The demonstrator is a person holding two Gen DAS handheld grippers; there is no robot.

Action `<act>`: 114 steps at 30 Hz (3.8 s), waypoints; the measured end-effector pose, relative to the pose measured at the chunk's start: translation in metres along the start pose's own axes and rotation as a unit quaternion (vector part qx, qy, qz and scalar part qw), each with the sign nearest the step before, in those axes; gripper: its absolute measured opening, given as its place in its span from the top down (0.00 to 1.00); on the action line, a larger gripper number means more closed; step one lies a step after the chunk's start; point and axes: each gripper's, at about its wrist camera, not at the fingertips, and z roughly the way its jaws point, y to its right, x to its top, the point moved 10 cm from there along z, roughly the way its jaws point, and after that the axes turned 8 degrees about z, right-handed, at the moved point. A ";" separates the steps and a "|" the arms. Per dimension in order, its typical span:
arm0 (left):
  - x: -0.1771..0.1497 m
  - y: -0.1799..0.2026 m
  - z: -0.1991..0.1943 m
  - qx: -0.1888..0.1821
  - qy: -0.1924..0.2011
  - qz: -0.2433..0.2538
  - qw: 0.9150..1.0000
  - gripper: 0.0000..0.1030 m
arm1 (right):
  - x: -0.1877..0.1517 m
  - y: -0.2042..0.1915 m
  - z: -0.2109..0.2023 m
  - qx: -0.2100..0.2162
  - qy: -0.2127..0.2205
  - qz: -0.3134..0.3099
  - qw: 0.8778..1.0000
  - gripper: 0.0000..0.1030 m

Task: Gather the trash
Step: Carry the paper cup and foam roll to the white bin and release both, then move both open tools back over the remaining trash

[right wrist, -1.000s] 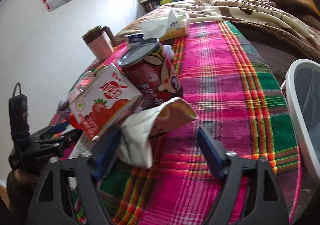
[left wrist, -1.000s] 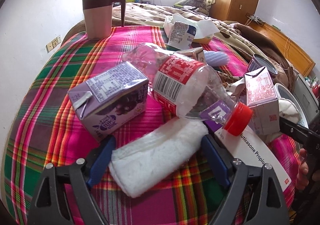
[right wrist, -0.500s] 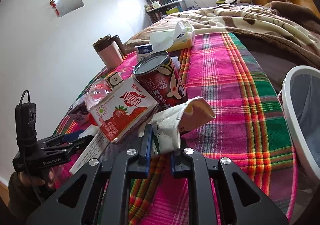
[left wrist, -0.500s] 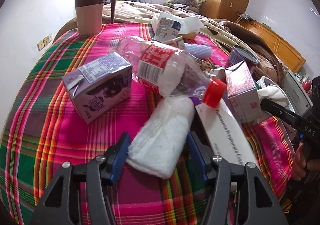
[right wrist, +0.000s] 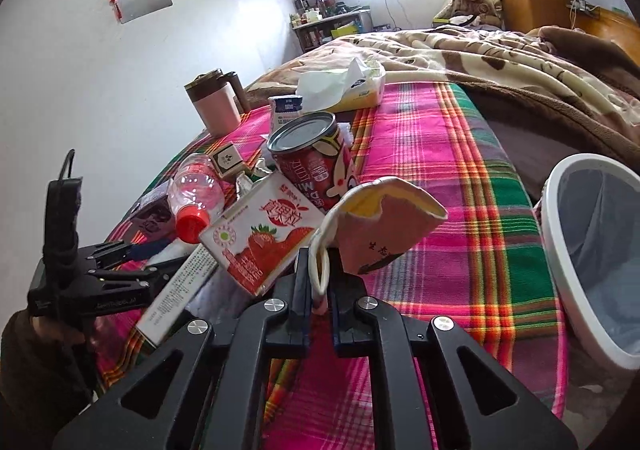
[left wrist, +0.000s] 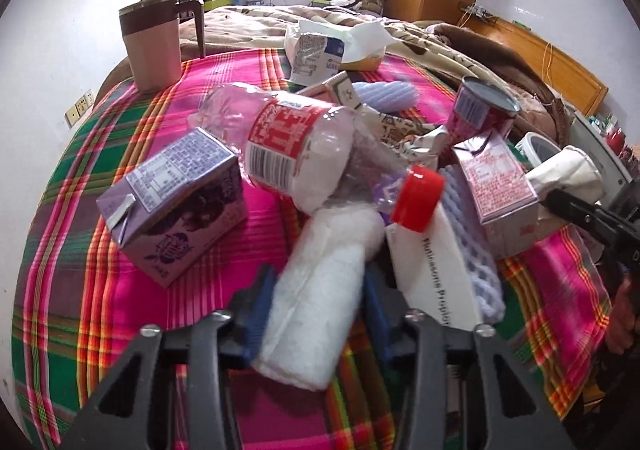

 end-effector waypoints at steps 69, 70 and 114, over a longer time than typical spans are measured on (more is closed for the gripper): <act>0.117 0.317 0.041 -0.213 0.036 0.085 0.973 0.36 | 0.023 0.246 -0.094 -0.190 0.046 0.130 0.972 0.36; 0.115 0.311 0.038 -0.209 0.039 0.085 0.973 0.36 | 0.024 0.244 -0.095 -0.189 0.049 0.129 0.972 0.36; -0.020 0.029 -0.024 -0.060 0.044 -0.107 0.991 0.32 | 0.005 -0.016 0.010 -0.027 -0.002 0.009 1.000 0.36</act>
